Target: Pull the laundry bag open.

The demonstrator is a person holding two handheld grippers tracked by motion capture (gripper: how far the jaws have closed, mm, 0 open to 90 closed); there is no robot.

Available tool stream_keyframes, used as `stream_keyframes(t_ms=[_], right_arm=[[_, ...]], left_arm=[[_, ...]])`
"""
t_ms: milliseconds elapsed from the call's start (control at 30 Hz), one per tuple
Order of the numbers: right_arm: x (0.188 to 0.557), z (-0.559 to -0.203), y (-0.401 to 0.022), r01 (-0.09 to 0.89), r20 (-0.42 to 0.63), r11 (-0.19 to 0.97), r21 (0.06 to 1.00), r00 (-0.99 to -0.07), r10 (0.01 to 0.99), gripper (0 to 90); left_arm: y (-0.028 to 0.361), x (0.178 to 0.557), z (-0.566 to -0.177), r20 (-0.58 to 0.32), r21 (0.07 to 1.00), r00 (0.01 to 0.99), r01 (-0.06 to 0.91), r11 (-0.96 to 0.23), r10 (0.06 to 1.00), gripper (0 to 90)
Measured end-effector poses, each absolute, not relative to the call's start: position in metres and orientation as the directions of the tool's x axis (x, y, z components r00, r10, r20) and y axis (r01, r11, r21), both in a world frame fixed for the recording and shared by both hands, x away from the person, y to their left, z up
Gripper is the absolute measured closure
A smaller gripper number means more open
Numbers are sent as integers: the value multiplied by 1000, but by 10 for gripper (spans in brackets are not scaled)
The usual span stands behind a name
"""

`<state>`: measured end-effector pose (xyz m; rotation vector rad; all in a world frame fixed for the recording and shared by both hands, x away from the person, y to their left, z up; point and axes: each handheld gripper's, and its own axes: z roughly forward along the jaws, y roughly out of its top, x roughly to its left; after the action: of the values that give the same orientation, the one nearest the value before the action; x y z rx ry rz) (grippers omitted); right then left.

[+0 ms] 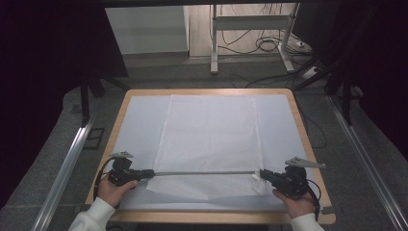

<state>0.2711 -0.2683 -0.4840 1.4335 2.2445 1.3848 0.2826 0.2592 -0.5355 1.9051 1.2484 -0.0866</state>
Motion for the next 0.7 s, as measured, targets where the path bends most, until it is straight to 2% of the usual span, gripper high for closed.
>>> stream_keyframes(t_ms=[700], right_arm=[[271,-484,-269,640,327,125,758,-540,776,857]], left_arm=[[252,282,-535,-437,618,520,766,-175,734,871]])
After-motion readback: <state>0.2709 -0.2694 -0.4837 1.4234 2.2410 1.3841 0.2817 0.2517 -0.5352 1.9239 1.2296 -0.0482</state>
